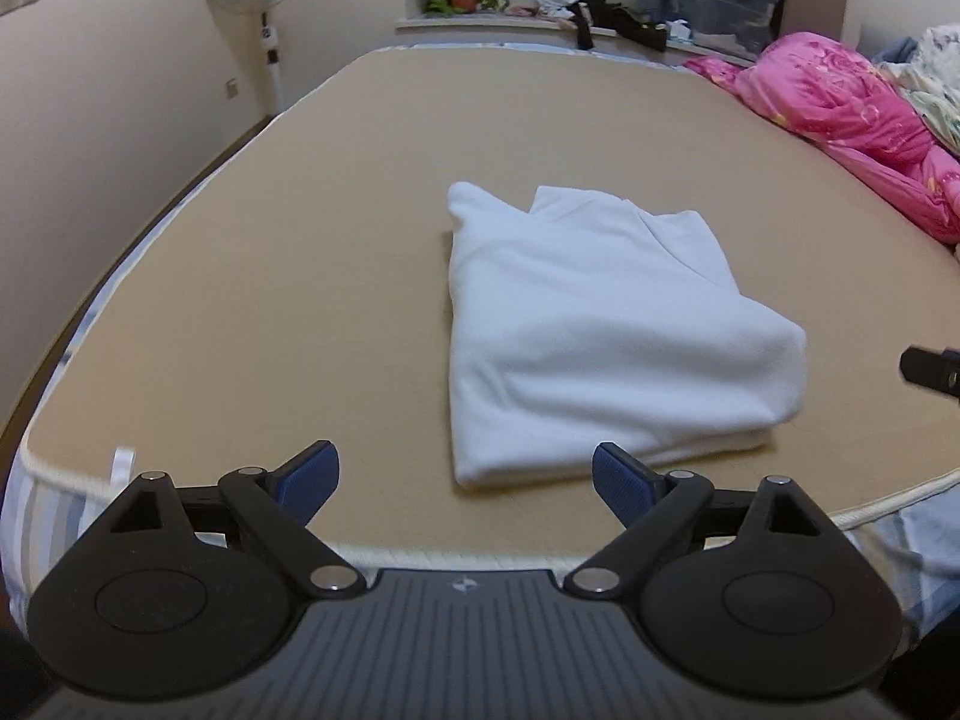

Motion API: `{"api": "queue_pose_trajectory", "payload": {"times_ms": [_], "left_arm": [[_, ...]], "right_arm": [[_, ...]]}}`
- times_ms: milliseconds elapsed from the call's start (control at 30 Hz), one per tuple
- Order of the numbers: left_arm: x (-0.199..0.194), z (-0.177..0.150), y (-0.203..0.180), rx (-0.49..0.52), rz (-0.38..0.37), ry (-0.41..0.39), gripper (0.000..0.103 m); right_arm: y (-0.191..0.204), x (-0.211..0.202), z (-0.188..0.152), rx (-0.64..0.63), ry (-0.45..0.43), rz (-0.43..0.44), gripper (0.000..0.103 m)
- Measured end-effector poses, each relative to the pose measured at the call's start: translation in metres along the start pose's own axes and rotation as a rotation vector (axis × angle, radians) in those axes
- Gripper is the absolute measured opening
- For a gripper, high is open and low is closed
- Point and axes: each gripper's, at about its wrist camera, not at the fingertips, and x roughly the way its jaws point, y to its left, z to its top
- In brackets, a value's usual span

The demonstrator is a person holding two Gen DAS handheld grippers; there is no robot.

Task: Fold small clothes
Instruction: 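Open the right gripper and pull both grippers back from the shirt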

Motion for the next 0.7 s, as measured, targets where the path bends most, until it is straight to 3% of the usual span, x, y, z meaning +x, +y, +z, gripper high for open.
{"api": "queue_pose_trajectory", "payload": {"times_ms": [267, 700], "left_arm": [[-0.036, -0.023, -0.024, -0.012, 0.001, -0.085, 0.103], [-0.018, -0.027, -0.02, -0.052, -0.04, -0.083, 0.103]], "right_arm": [[0.027, -0.018, -0.018, 0.0, 0.026, 0.048, 0.072], [0.052, 0.007, -0.023, -0.088, 0.062, 0.082, 0.072]]}}
